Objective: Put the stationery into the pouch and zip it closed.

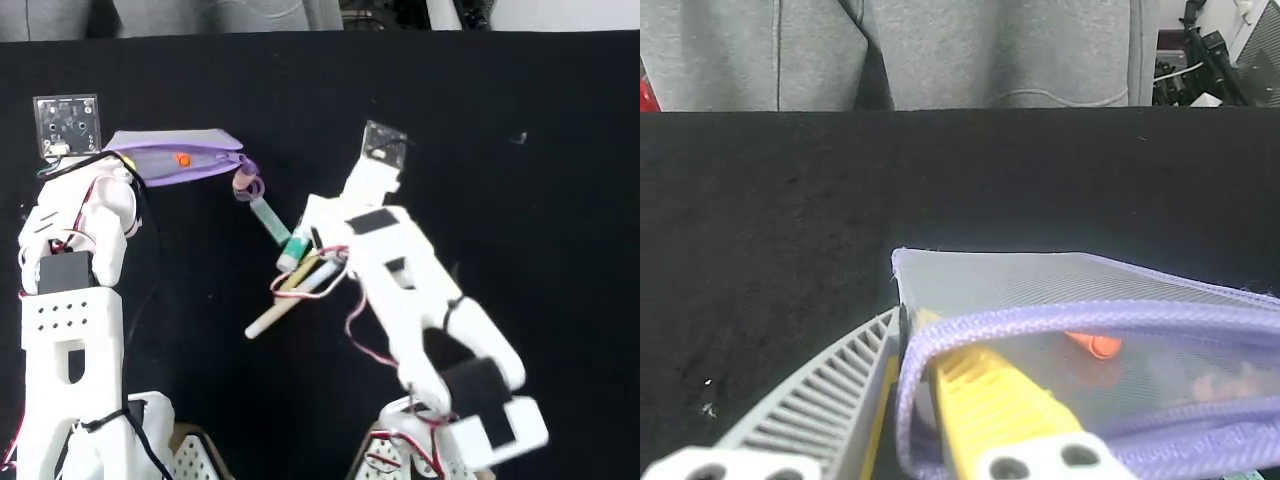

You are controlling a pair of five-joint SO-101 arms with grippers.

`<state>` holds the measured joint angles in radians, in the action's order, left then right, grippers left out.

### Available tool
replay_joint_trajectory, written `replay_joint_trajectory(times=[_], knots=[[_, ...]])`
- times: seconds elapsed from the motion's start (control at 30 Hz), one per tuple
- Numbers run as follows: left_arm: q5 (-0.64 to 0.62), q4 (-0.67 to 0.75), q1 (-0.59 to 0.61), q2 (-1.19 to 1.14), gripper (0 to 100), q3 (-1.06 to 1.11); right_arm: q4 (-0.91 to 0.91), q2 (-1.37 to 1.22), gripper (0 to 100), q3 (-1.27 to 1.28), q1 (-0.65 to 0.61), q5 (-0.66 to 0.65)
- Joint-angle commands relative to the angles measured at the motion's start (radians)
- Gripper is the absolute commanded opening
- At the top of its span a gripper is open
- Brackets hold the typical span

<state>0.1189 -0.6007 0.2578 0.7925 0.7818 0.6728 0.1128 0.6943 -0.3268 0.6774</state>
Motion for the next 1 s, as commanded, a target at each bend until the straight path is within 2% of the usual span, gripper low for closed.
replay_joint_trajectory(times=[0.0,0.27,0.63,0.87,0.97], knots=[[-0.015,0.029,-0.019,0.014,3,-0.018,0.011,-0.074,20.9,-0.096,0.040,0.021],[-0.015,0.029,-0.033,0.014,3,-0.016,0.015,-0.231,20.5,-0.223,0.103,0.021],[-0.015,0.029,-0.033,0.014,3,-0.015,0.069,-0.406,19.8,-0.397,0.106,0.012],[-0.015,0.026,-0.033,0.014,3,-0.015,0.249,-0.495,4.4,-0.553,0.130,0.003],[-0.015,0.026,-0.033,0.014,3,-0.015,0.302,-0.550,2.5,-0.615,0.138,-0.081]])
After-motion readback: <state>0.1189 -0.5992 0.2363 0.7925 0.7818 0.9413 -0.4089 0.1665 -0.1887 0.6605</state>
